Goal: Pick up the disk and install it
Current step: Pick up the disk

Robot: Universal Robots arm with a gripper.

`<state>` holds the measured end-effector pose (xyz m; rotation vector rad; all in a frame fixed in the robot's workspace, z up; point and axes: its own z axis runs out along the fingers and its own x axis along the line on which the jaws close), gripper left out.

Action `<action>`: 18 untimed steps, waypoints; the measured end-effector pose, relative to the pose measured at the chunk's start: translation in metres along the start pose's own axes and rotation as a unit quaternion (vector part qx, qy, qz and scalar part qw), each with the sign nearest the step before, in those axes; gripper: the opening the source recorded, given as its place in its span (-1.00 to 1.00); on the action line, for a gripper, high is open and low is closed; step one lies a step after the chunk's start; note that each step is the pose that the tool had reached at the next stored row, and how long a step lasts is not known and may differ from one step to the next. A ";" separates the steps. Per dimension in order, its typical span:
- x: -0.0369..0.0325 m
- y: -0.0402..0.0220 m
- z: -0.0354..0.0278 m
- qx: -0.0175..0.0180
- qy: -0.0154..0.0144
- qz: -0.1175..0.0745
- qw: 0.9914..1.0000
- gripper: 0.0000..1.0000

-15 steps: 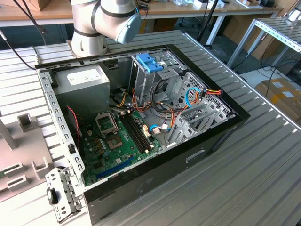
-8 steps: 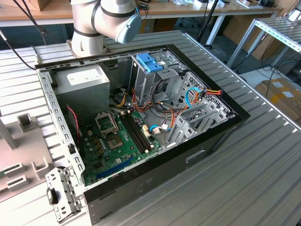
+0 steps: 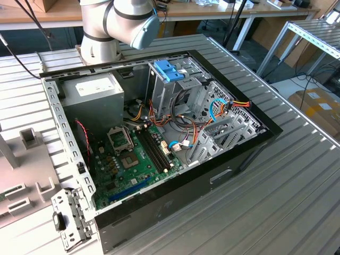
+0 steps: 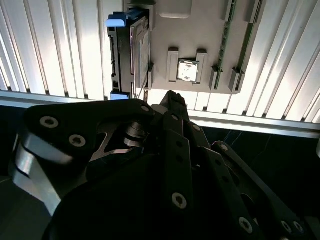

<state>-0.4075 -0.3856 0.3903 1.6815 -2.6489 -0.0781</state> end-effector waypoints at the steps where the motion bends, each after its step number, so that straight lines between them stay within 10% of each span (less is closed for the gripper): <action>1: 0.0000 0.0000 0.0000 0.000 0.000 -0.003 1.000 -0.79; 18: 0.0000 0.0000 0.0000 -0.002 0.003 -0.066 0.998 -0.79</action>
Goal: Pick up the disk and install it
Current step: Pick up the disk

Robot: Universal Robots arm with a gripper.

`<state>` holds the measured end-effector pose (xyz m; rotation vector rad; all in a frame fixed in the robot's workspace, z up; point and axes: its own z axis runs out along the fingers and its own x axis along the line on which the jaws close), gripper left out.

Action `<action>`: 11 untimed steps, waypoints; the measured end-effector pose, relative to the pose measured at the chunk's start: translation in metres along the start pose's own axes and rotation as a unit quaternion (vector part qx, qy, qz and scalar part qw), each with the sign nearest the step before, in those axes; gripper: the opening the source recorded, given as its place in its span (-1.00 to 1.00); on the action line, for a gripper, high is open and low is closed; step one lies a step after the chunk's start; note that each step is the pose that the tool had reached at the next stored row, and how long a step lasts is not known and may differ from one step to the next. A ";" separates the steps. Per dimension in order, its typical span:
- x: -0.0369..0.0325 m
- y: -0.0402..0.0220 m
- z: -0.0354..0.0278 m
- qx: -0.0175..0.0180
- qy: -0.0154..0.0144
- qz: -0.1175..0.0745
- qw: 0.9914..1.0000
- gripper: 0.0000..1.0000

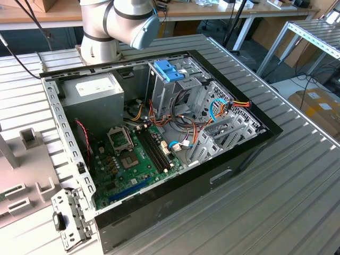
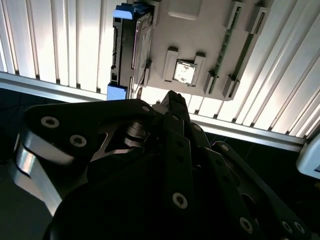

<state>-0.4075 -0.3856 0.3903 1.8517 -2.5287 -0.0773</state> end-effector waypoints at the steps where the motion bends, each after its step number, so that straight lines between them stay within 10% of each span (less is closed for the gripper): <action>1: 0.0000 0.0000 0.0000 0.000 0.000 -0.003 1.000 -0.79; 11: 0.0000 0.0000 0.0001 -0.001 0.002 -0.056 0.998 -0.79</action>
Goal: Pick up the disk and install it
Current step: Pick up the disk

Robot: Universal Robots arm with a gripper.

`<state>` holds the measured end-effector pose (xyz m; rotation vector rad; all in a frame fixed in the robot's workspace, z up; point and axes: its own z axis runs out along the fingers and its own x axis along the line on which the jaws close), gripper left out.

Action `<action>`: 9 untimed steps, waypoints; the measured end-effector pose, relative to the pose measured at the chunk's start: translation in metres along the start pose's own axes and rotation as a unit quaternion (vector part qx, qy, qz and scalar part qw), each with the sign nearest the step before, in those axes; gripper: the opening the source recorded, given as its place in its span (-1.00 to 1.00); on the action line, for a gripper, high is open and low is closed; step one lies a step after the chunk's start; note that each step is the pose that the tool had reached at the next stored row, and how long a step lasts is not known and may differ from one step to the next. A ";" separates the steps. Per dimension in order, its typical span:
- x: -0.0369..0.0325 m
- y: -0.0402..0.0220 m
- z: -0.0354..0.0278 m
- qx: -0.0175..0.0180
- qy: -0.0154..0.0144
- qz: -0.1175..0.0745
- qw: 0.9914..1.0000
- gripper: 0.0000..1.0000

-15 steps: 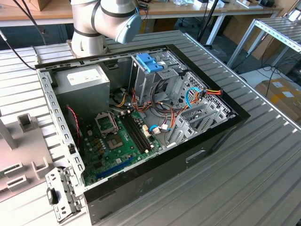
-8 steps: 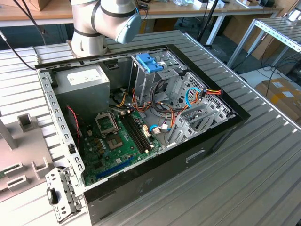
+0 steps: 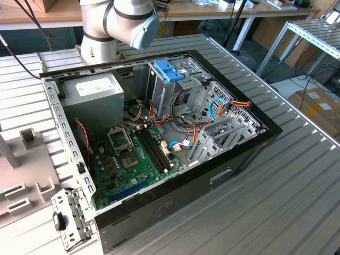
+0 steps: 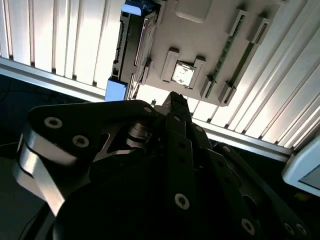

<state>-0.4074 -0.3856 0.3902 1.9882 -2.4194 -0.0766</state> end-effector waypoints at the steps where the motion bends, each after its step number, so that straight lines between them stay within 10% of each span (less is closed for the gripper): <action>1: 0.0000 0.0000 0.0000 0.000 0.000 -0.005 1.000 -0.79; 9: 0.0000 0.0000 0.0002 -0.001 0.003 -0.063 0.998 -0.79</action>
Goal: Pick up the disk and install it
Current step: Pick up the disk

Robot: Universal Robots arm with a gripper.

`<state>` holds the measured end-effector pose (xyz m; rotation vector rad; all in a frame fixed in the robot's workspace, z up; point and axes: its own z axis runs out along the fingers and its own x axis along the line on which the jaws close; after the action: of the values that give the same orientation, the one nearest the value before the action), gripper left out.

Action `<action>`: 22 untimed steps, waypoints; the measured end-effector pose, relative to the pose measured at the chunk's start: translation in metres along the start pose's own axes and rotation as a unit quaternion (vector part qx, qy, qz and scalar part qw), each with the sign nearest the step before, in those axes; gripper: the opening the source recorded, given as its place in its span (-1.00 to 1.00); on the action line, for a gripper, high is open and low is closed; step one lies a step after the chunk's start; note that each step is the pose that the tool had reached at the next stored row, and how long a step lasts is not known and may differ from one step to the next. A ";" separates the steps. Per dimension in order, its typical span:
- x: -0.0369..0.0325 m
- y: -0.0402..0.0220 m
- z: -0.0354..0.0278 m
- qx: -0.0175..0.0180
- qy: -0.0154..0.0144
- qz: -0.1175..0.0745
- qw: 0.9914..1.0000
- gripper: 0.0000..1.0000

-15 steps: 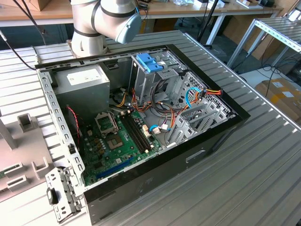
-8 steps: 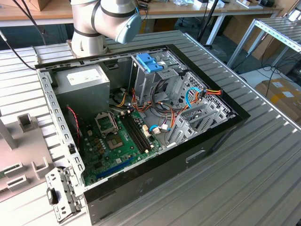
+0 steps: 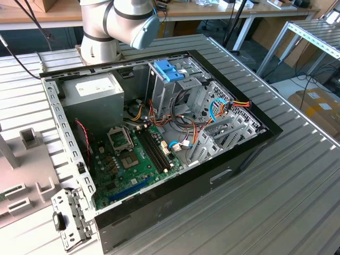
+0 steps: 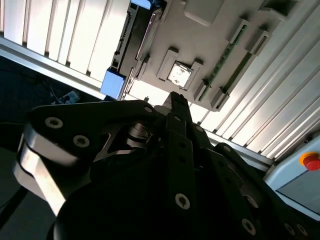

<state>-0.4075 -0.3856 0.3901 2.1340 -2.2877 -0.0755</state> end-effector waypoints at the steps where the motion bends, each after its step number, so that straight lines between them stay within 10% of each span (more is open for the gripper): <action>1: 0.0000 0.0000 0.0000 0.000 0.000 -0.005 1.000 -0.79; 22: -0.0007 0.0000 0.0001 -0.001 0.001 -0.021 1.000 -0.53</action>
<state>-0.4075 -0.3849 0.3900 2.1806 -2.2419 -0.0750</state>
